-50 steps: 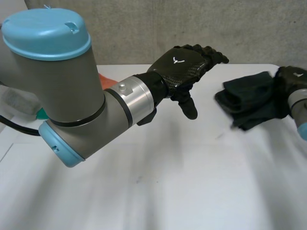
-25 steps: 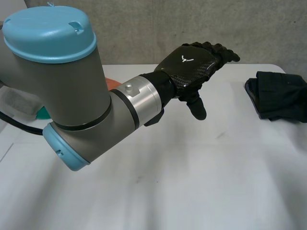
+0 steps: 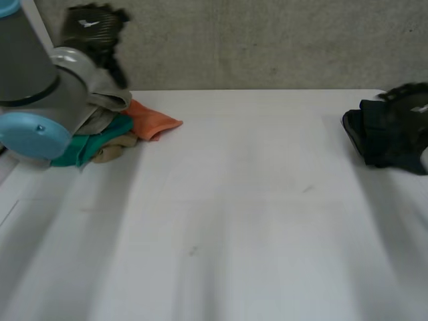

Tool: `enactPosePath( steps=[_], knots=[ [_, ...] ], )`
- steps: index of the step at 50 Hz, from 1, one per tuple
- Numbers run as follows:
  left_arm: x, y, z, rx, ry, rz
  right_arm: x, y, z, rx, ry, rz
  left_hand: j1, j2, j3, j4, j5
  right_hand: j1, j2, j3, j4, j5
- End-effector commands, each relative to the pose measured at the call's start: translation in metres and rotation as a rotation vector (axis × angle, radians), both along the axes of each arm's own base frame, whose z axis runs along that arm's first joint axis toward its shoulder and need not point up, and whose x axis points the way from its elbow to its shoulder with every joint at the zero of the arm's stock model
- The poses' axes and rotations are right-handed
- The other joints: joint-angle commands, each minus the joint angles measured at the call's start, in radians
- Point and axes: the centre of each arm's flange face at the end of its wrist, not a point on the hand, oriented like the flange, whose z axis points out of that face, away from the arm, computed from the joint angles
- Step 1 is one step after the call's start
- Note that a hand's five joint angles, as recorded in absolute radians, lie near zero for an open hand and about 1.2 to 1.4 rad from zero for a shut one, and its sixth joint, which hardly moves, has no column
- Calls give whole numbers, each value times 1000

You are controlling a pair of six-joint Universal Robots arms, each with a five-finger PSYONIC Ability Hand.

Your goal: Fold the laundry.

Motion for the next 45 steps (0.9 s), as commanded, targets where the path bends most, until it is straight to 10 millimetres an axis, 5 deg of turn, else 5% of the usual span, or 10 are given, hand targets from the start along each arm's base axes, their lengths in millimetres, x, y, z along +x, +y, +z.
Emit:
enactPosePath(
  steps=[1, 13, 16, 20, 21, 23, 31, 36, 40, 45],
  knots=[
    [50, -84, -53, -93, -232, 118, 38, 56, -19, 63, 88, 160, 6, -14, -13, -7, -26, -49, -38, -35, -35, -43],
    [81, -148, -150, -86, -263, -27, 47, 81, -39, 143, 94, 197, 32, 13, 13, 19, 0, -49, -38, -35, -35, -43],
    [86, -157, -164, -86, -261, 4, 46, 83, -41, 151, 94, 196, 237, 218, 218, 224, 205, -49, -38, -35, -35, -43],
    [80, -159, -164, -113, -256, 12, 46, 83, -41, 152, 96, 193, 1204, 1184, 1185, 1191, 1171, -49, -38, -35, -35, -43],
    [77, -158, -163, -119, -254, 15, 46, 83, -41, 152, 96, 190, 1206, 1187, 1187, 1194, 1174, -49, -38, -35, -35, -43],
    [71, -156, -153, -140, -234, 25, 45, 82, -40, 148, 98, 180, 1207, 1187, 1187, 1194, 1174, -49, -38, -35, -35, -43],
    [34, -104, -20, -328, 64, -51, 44, 80, -31, 116, 95, 170, 1207, 1187, 1187, 1194, 1174, -49, -38, -35, -35, -43],
    [-5, -27, 58, -383, 275, -230, 44, 80, -25, 97, 88, 168, 1207, 1187, 1187, 1194, 1174, -49, -38, -35, -35, -43],
    [-27, 30, 91, -378, 373, -395, 44, 82, -19, 80, 86, 168, 1207, 1187, 1187, 1194, 1174, -49, -38, -35, -35, -43],
    [-45, 74, 96, -325, 427, -547, 43, 83, -12, 57, 82, 162, 1207, 1187, 1187, 1194, 1174, -49, -38, -35, -35, -43]
  ],
)
